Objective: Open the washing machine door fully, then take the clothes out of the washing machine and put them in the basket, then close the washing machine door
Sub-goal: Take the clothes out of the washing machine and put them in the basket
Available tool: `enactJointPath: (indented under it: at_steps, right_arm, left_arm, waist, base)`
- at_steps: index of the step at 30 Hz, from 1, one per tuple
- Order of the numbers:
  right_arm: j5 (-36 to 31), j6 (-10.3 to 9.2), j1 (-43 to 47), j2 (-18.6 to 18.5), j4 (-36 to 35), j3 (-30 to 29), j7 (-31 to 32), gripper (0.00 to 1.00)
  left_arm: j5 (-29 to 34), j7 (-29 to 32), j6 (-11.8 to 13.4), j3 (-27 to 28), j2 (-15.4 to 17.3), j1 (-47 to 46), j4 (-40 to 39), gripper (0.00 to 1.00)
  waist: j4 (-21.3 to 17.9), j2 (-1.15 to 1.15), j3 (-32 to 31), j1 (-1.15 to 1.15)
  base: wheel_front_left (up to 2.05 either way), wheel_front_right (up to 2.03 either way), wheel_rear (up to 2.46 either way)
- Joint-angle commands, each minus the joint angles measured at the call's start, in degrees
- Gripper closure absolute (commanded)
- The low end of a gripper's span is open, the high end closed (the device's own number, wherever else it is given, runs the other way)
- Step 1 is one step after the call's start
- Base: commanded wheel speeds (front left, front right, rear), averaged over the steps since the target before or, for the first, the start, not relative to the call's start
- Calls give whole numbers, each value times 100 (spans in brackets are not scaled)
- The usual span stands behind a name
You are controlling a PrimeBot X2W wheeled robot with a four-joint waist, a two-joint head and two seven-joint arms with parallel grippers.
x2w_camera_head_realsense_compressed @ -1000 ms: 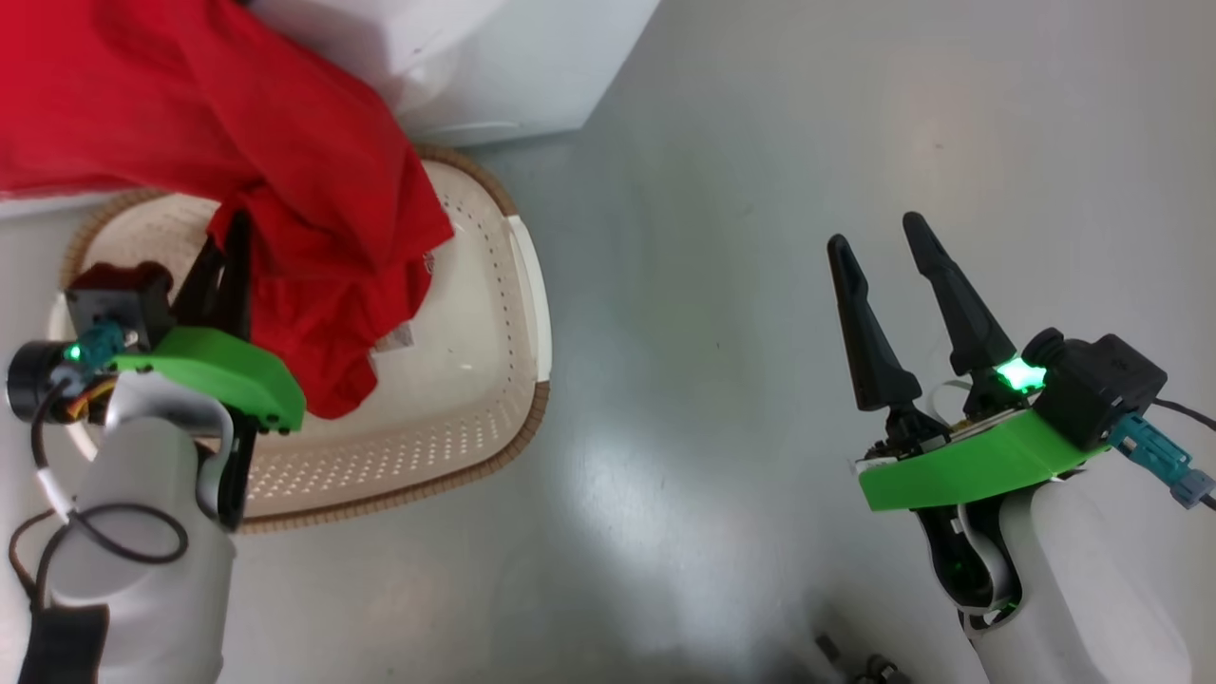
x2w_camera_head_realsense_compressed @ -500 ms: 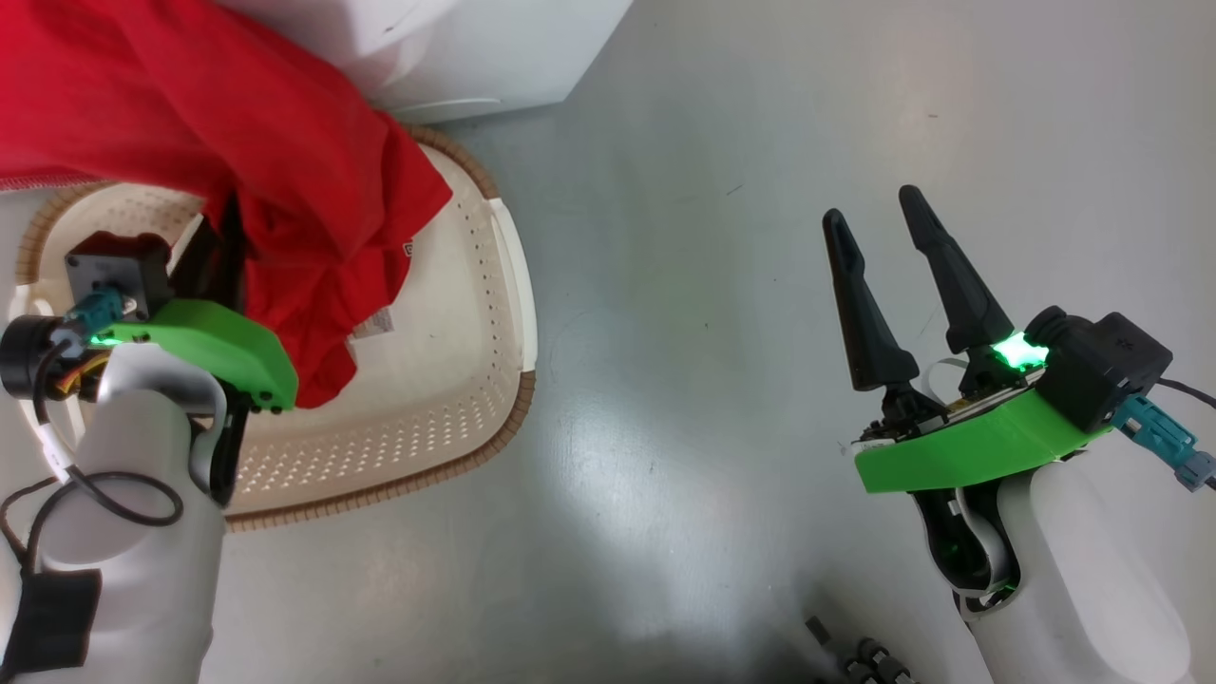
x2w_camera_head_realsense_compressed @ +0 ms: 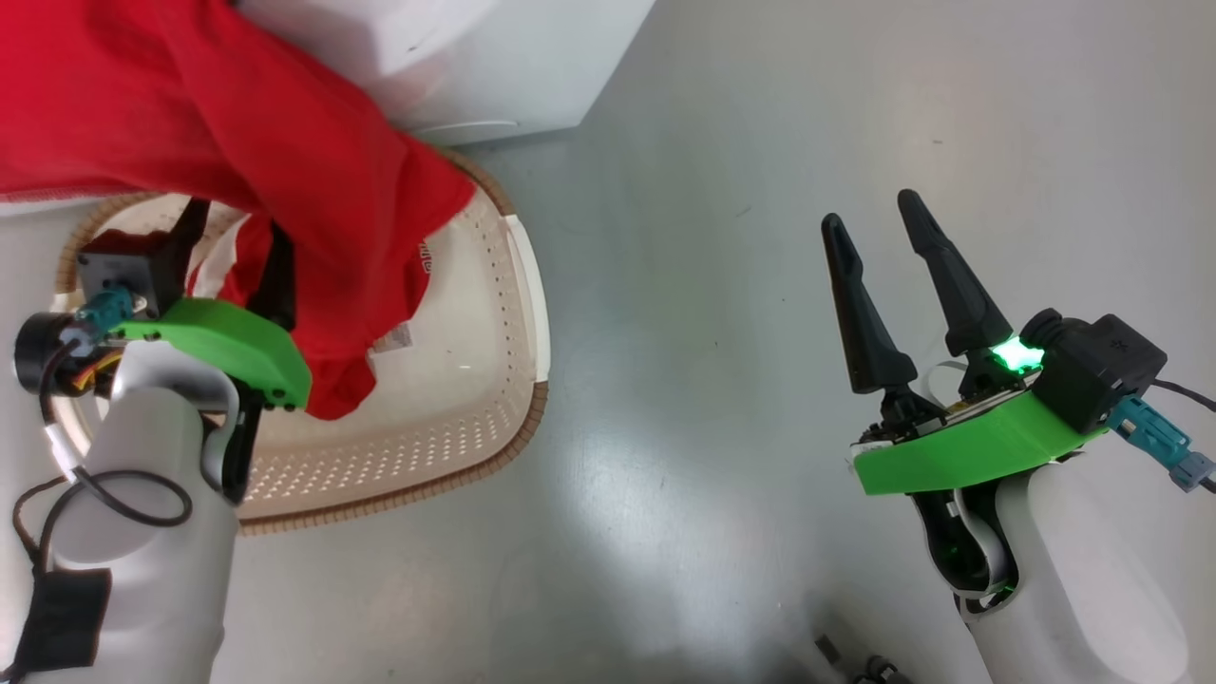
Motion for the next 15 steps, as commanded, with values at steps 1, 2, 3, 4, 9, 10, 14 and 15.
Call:
enactJointPath:
  at_steps: [1,2,3,4,9,10,14,15]
  right_arm:
    - [-53,28,171,4,-101,104,-36,0]
    - [-63,28,174,4,-95,103,-36,0]
    - [-75,28,182,4,-90,100,-36,0]
    - [-85,28,191,4,-85,99,-36,0]
    - [-137,28,227,4,-63,87,-36,0]
    - [-147,28,232,4,-62,81,-36,0]
    - [-192,28,261,4,-60,44,-36,0]
    - [-206,28,269,4,-60,36,-36,0]
  left_arm:
    - [-42,-24,-32,99,165,179,-138,0]
    - [-60,-24,-32,98,157,205,-172,0]
    - [-73,-24,-32,96,148,236,-209,0]
    - [-88,-24,-32,103,140,268,-264,0]
    - [-129,-24,-32,170,122,473,-596,0]
    - [-131,-24,-32,186,122,522,-681,0]
    - [-111,-24,-32,257,117,757,-1106,0]
    - [-113,-24,-32,309,118,823,-1217,0]
  waist:
    - [27,0,-37,0]
    - [39,0,-60,0]
    - [54,0,-87,0]
    - [67,0,-112,0]
    - [133,0,-223,0]
    - [147,0,-240,0]
    - [219,0,-304,0]
    - [236,0,-316,0]
  base:
    - [0,0,0]
    - [0,0,0]
    - [0,0,0]
    - [0,0,0]
    - [0,0,0]
    - [0,0,0]
    - [0,0,0]
    - [0,0,0]
